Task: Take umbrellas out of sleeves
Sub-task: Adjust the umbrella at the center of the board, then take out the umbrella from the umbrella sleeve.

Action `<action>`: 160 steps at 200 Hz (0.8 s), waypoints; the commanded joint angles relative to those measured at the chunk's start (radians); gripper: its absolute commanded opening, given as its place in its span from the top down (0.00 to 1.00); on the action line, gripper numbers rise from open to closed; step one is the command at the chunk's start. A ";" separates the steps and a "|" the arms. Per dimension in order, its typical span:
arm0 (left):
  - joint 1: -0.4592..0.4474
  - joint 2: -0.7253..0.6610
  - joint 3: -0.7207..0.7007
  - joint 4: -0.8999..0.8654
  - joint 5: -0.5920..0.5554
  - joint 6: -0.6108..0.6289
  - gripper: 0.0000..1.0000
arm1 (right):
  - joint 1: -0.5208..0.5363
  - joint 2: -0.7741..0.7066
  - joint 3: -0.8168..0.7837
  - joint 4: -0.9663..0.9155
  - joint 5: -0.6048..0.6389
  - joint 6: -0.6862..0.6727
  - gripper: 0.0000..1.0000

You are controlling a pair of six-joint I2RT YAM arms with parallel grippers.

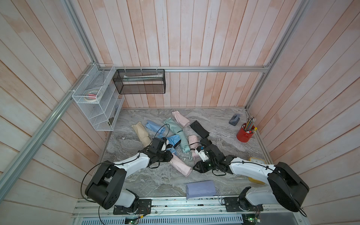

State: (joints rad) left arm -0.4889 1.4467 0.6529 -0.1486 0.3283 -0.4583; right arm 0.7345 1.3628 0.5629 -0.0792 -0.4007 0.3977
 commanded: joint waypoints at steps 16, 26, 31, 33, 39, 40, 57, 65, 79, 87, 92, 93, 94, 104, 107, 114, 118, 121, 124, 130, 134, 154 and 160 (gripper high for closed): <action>0.002 -0.013 -0.047 0.020 0.044 -0.026 1.00 | 0.005 -0.010 -0.018 0.009 0.003 0.013 0.64; 0.003 -0.027 -0.052 0.018 0.036 -0.028 1.00 | 0.005 -0.010 -0.018 0.008 0.004 0.014 0.64; 0.003 -0.035 -0.053 0.015 0.027 -0.028 1.00 | 0.005 -0.010 -0.017 0.007 0.003 0.014 0.64; 0.003 -0.038 -0.053 0.013 0.025 -0.029 1.00 | 0.005 -0.010 -0.016 0.007 0.004 0.014 0.64; 0.003 -0.046 -0.052 0.006 0.013 -0.027 1.00 | 0.005 -0.011 -0.017 0.002 0.006 0.015 0.64; 0.004 -0.047 -0.050 0.005 0.011 -0.026 1.00 | 0.005 -0.011 -0.015 0.002 0.005 0.015 0.64; 0.004 -0.064 -0.045 -0.012 -0.011 -0.018 1.00 | 0.006 -0.018 -0.008 -0.023 0.033 0.016 0.65; 0.004 -0.069 -0.042 -0.018 -0.012 -0.012 1.00 | 0.005 -0.023 -0.005 -0.038 0.055 0.014 0.64; 0.004 -0.068 -0.038 -0.020 -0.010 -0.008 1.00 | 0.005 -0.030 -0.006 -0.046 0.073 0.008 0.64; 0.004 -0.064 -0.041 -0.016 -0.007 -0.007 1.00 | 0.005 -0.026 -0.006 -0.045 0.065 0.004 0.64; 0.004 -0.060 -0.042 -0.012 -0.007 -0.007 1.00 | 0.005 -0.023 -0.006 -0.045 0.054 0.001 0.64; 0.004 -0.060 -0.043 -0.012 -0.006 -0.008 1.00 | 0.005 -0.022 -0.006 -0.043 0.051 0.000 0.64; 0.004 -0.059 -0.043 -0.011 -0.005 -0.007 1.00 | 0.005 -0.020 -0.006 -0.042 0.049 -0.001 0.64; 0.004 -0.052 -0.048 0.000 0.000 -0.008 1.00 | 0.005 -0.011 -0.009 -0.021 0.013 -0.003 0.64; 0.005 -0.049 -0.052 0.003 0.003 -0.009 1.00 | 0.004 -0.009 -0.011 -0.013 -0.002 -0.003 0.64; 0.005 -0.044 -0.054 0.010 0.010 -0.010 1.00 | 0.005 -0.005 -0.017 0.012 -0.029 0.001 0.64; 0.004 -0.042 -0.057 0.014 0.013 -0.011 1.00 | 0.005 -0.003 -0.020 0.026 -0.043 0.005 0.64; 0.004 -0.041 -0.058 0.017 0.014 -0.014 1.00 | 0.005 0.000 -0.023 0.037 -0.051 0.009 0.64; 0.004 -0.041 -0.059 0.018 0.015 -0.015 1.00 | 0.005 0.002 -0.024 0.046 -0.056 0.011 0.64; 0.004 -0.039 -0.062 0.021 0.015 -0.015 1.00 | 0.005 0.009 -0.022 0.055 -0.061 0.014 0.64; 0.004 -0.039 -0.064 0.023 0.015 -0.017 1.00 | 0.005 0.015 -0.020 0.057 -0.060 0.016 0.64; 0.004 -0.043 -0.067 0.027 0.017 -0.019 1.00 | 0.004 0.048 -0.008 0.063 -0.046 0.027 0.64; 0.005 -0.044 -0.068 0.027 0.016 -0.020 1.00 | 0.000 0.061 -0.006 0.066 -0.046 0.032 0.64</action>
State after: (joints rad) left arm -0.4870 1.3952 0.6064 -0.1223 0.3389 -0.4824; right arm 0.7345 1.3815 0.5541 -0.0383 -0.4259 0.4084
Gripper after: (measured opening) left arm 0.043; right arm 0.362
